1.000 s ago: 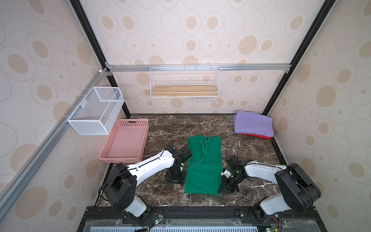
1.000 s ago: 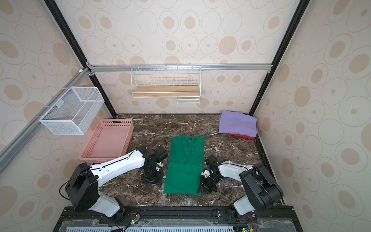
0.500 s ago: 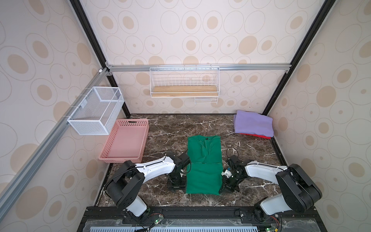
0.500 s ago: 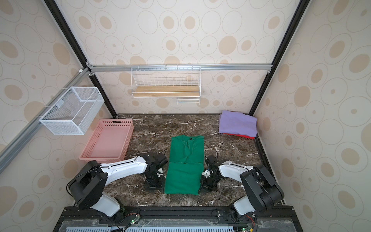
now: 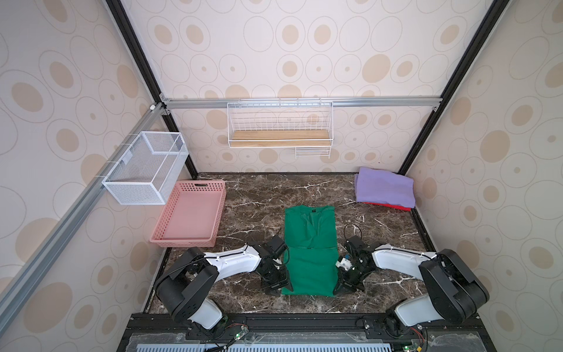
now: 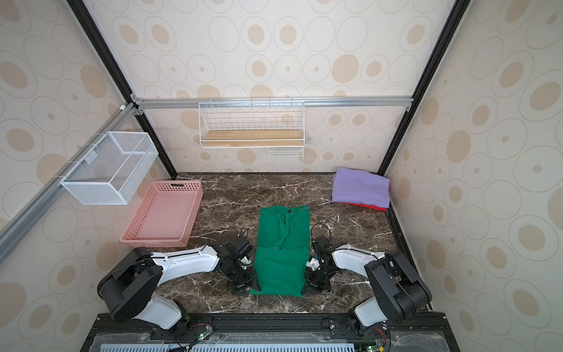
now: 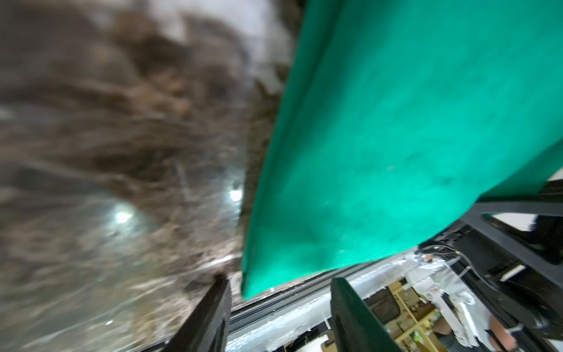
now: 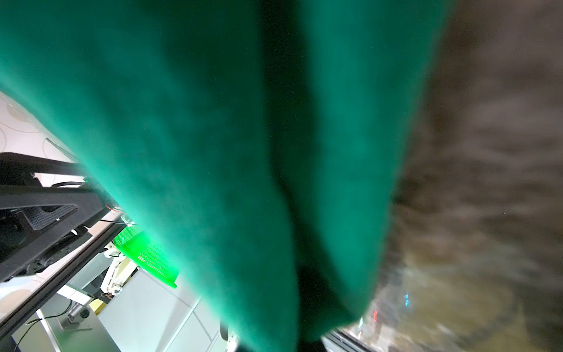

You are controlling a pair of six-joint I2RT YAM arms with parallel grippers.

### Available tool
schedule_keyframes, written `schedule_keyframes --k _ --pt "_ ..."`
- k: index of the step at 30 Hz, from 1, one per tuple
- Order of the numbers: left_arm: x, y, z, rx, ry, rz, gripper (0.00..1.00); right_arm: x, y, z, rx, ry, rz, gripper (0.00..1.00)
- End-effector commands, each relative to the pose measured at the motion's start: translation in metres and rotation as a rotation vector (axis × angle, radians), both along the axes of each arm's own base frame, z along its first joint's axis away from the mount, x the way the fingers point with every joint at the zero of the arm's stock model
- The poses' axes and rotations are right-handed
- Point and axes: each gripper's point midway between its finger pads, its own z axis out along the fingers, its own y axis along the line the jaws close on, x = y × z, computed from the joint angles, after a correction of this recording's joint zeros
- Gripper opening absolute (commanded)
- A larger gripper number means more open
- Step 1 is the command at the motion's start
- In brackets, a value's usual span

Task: Fold and stack t-shirts
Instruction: Fold the T-shirt.

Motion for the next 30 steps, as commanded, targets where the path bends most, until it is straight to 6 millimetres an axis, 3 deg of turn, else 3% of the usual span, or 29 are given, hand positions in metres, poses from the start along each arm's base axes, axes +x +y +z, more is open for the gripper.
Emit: schedule_keyframes --k 1,5,6,8,10,18,25,30 --pt "0.007 0.017 -0.035 0.106 -0.053 0.037 0.52 -0.012 -0.031 -0.016 -0.166 0.010 0.038 0.10" --pt "0.007 0.014 -0.040 0.103 -0.049 0.027 0.34 -0.011 -0.032 -0.012 -0.169 0.002 0.045 0.10" --pt "0.007 0.015 -0.041 0.104 -0.048 0.025 0.21 -0.010 -0.032 -0.011 -0.169 -0.002 0.044 0.10" --pt "0.006 0.015 -0.042 0.109 -0.044 0.022 0.05 -0.009 -0.033 -0.010 -0.171 -0.005 0.045 0.11" --pt "0.005 0.016 -0.043 0.111 -0.040 0.018 0.01 -0.009 -0.032 -0.010 -0.168 -0.003 0.046 0.10" --pt "0.005 0.018 -0.033 0.130 -0.043 -0.013 0.00 -0.005 -0.030 -0.002 -0.164 -0.014 0.052 0.11" --pt "0.007 0.026 0.007 0.150 -0.088 -0.041 0.00 0.003 -0.031 0.019 -0.167 -0.059 0.088 0.11" --pt "0.024 0.021 0.045 0.159 -0.167 -0.052 0.00 0.013 -0.027 0.036 -0.163 -0.099 0.098 0.11"
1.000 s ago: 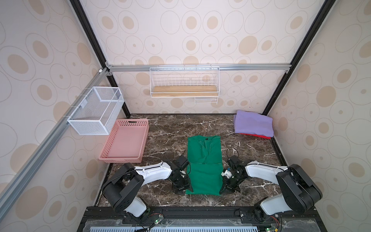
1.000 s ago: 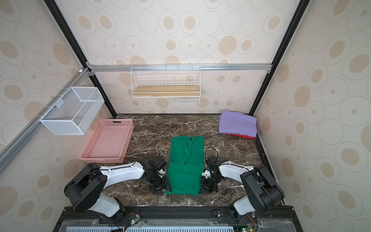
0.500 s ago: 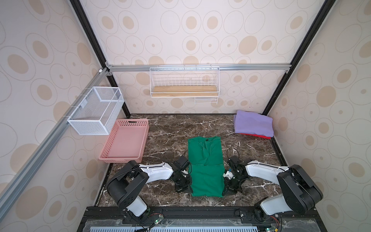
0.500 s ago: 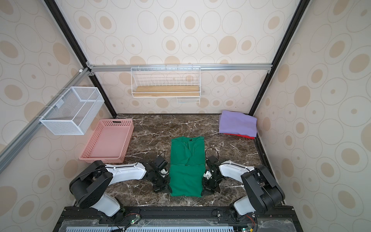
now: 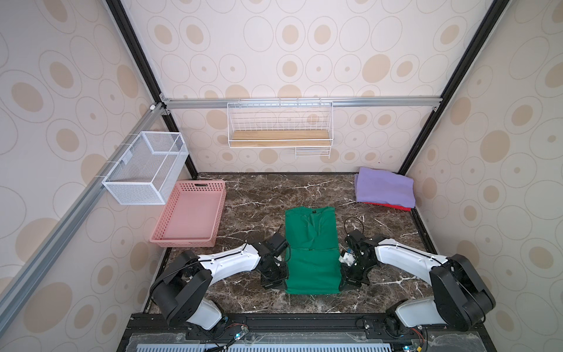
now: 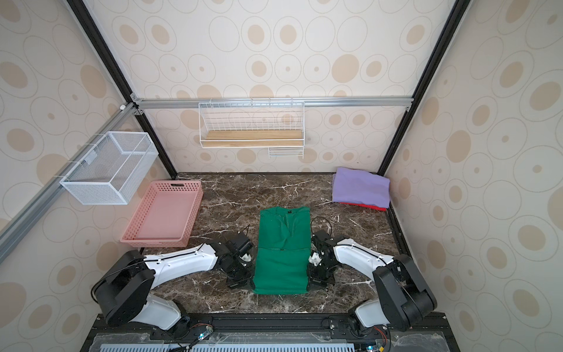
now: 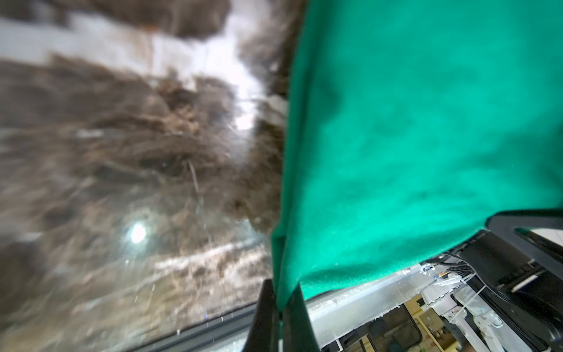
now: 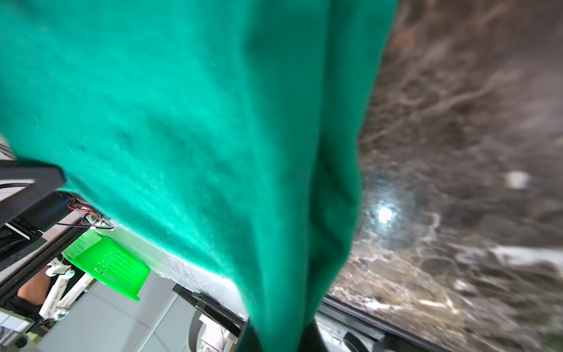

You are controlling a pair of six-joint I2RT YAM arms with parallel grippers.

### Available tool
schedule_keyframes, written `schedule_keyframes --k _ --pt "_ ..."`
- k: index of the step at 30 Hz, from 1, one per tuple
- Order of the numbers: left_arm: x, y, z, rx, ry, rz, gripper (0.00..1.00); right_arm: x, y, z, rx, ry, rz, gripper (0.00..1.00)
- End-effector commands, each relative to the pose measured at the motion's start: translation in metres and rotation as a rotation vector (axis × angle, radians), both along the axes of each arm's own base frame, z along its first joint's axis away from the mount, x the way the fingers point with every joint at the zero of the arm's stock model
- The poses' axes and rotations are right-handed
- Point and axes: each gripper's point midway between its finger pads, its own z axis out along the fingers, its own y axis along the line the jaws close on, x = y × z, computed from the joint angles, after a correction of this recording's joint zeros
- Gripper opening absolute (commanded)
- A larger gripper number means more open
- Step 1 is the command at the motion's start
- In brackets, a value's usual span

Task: Fold and stack t-shirts
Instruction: Fold the T-shirt.

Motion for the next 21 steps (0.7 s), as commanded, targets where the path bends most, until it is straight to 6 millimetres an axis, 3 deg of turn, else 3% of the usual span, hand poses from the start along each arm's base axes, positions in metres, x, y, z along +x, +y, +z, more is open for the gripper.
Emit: schedule_keyframes --k 1,7,10,21 --pt "0.009 0.015 0.024 0.102 -0.060 -0.031 0.00 -0.001 -0.012 0.010 -0.063 -0.012 0.026 0.12" --pt "0.030 0.009 0.059 0.139 -0.127 -0.081 0.00 0.011 -0.005 0.030 -0.042 -0.047 0.030 0.12" --pt "0.032 0.010 0.065 0.150 -0.133 -0.093 0.00 0.013 -0.003 0.038 -0.030 -0.059 0.028 0.12" --pt "-0.004 0.034 0.034 0.134 -0.060 0.016 0.00 -0.013 -0.014 0.033 -0.022 -0.023 0.010 0.13"
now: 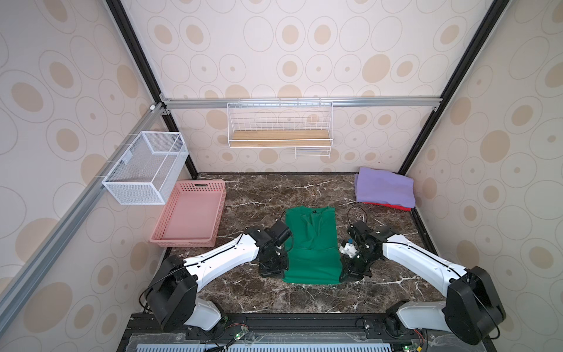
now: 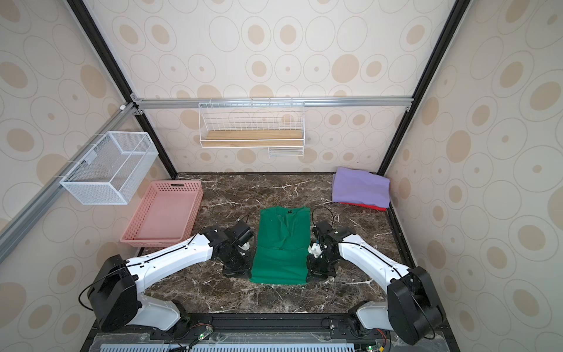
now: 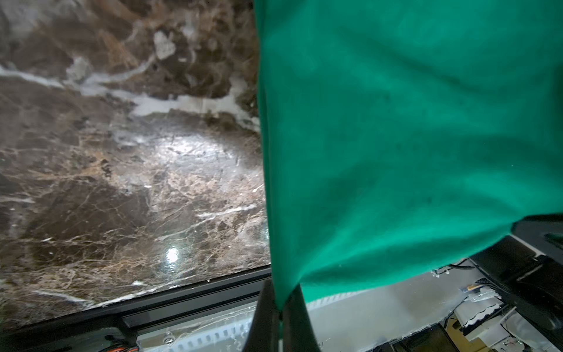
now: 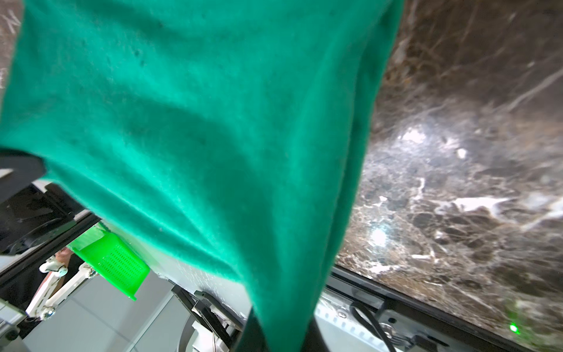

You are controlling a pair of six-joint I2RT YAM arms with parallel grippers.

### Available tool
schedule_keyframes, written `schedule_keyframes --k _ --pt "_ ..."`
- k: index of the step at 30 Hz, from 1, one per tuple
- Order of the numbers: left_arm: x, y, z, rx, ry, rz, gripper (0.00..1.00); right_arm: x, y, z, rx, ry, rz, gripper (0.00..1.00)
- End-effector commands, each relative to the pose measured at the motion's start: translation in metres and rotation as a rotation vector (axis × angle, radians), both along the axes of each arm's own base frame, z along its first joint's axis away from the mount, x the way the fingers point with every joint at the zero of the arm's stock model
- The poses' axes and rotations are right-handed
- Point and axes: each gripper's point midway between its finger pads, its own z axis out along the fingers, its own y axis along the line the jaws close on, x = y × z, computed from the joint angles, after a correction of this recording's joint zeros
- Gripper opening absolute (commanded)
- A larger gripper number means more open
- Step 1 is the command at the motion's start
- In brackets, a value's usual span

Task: Fold and stack t-shirts
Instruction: Fold the T-shirt.

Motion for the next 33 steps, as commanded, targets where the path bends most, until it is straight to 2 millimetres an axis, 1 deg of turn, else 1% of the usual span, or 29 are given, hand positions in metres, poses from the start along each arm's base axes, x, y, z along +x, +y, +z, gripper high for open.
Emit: schedule_keyframes --k 1,3,7,10,13,15,17,20,25,28,30,33 --pt "-0.014 0.017 -0.004 0.026 0.014 0.063 0.00 -0.023 -0.019 -0.008 -0.064 0.060 -0.009 0.13" --pt "-0.020 0.020 -0.004 0.013 0.020 0.087 0.00 -0.029 -0.021 -0.009 -0.057 0.072 -0.013 0.13" --pt "-0.022 0.021 0.002 -0.006 -0.001 0.110 0.00 -0.040 -0.025 -0.005 -0.053 0.082 -0.010 0.12" --pt "-0.024 0.017 0.009 -0.026 -0.001 0.124 0.00 -0.051 -0.030 -0.001 -0.057 0.099 -0.004 0.12" --pt "-0.025 0.011 0.019 -0.040 -0.013 0.113 0.00 -0.063 -0.035 0.006 -0.056 0.108 0.000 0.11" --pt "-0.024 0.010 0.024 -0.038 -0.014 0.106 0.00 -0.063 -0.037 0.014 -0.059 0.084 0.004 0.12" --pt "-0.019 0.007 0.031 -0.041 -0.031 0.090 0.00 -0.058 -0.039 0.024 -0.073 0.054 0.016 0.12" --pt "-0.008 0.001 0.044 -0.016 -0.055 0.053 0.00 -0.045 -0.037 0.038 -0.095 0.025 0.041 0.11" --pt "0.024 -0.010 0.070 0.033 -0.130 -0.016 0.00 -0.017 -0.026 0.056 -0.102 -0.037 0.060 0.12" --pt "0.042 -0.013 0.079 0.040 -0.150 -0.031 0.00 0.000 -0.019 0.064 -0.099 -0.065 0.062 0.12" --pt "0.050 -0.012 0.084 0.036 -0.157 -0.035 0.00 0.009 -0.013 0.070 -0.094 -0.080 0.068 0.11" --pt "0.063 -0.003 0.091 0.046 -0.169 -0.030 0.00 0.026 -0.008 0.078 -0.099 -0.112 0.083 0.11"
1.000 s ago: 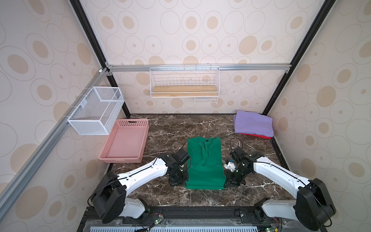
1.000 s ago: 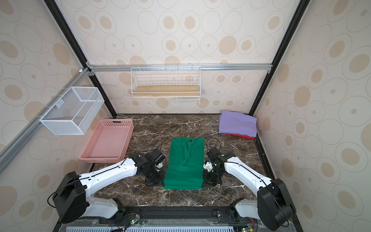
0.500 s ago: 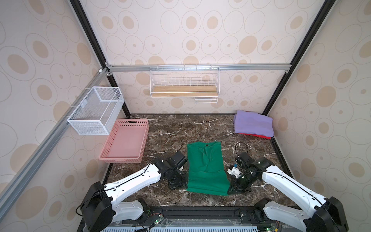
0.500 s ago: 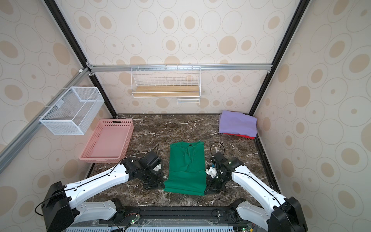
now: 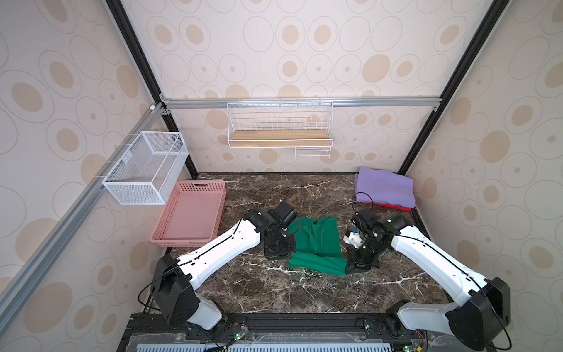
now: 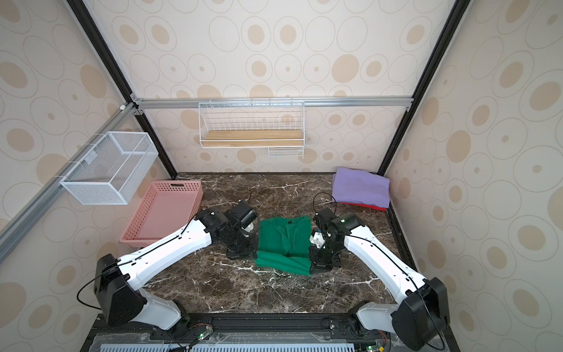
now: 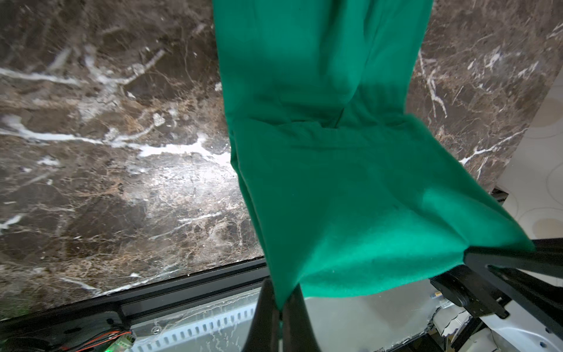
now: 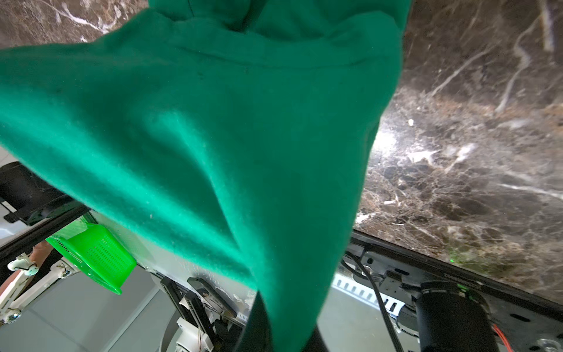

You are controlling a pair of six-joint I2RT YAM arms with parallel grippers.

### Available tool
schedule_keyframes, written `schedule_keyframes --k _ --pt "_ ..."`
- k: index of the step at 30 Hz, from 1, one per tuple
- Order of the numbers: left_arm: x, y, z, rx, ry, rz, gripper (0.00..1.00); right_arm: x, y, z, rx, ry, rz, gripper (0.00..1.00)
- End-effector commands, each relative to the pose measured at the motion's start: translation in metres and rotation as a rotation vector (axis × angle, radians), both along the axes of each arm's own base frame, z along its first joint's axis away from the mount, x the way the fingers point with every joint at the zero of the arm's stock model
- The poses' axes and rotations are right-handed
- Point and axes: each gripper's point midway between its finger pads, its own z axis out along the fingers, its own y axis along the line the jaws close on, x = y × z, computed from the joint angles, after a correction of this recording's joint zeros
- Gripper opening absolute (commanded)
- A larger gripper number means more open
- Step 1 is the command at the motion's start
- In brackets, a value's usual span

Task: Fold and stack t-shirts
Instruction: Fold the T-shirt.

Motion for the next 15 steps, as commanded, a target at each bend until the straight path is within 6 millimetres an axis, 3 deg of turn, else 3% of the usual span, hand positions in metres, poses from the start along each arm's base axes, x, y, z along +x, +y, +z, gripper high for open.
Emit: schedule_keyframes --k 1,6,15 --pt "0.010 0.025 0.011 0.070 -0.024 -0.030 0.00 0.010 -0.005 0.007 -0.047 -0.020 0.031 0.12" --pt "0.031 0.030 0.021 0.079 -0.038 -0.046 0.00 0.034 0.000 0.015 -0.039 -0.044 0.031 0.12" --pt "0.066 0.011 0.019 0.087 -0.027 -0.111 0.00 0.079 0.007 0.018 -0.007 -0.057 -0.002 0.12"
